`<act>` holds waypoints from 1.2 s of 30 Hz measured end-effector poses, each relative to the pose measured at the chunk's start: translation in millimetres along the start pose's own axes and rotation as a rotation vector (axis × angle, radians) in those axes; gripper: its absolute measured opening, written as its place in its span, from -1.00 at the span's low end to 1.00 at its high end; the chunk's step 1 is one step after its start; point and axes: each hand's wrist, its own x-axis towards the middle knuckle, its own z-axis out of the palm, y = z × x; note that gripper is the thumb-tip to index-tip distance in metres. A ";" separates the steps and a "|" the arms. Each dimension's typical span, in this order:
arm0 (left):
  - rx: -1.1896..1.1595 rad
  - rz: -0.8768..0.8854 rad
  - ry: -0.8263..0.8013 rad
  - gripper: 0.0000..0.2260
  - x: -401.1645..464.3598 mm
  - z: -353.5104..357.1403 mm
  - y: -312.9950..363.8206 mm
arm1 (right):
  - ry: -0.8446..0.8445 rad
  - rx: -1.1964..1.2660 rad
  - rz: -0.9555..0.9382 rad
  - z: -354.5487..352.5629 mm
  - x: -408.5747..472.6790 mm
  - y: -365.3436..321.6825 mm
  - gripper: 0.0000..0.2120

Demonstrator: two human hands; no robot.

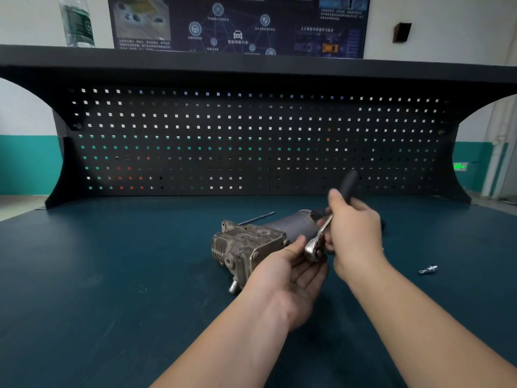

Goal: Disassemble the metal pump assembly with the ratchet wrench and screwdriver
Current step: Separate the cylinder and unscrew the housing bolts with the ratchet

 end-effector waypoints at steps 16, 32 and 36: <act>0.007 0.011 -0.001 -0.88 1.5 -0.8 0.6 | -0.125 -0.102 -0.379 1.2 -9.3 -3.1 -0.68; 0.021 0.001 0.000 -0.84 0.3 -2.1 -0.4 | -0.357 -0.242 -0.828 -1.7 -23.7 -6.2 -0.70; 0.001 0.036 0.008 -0.88 3.1 -0.3 -1.4 | -0.087 0.045 -0.155 -0.2 -4.2 -2.4 -0.69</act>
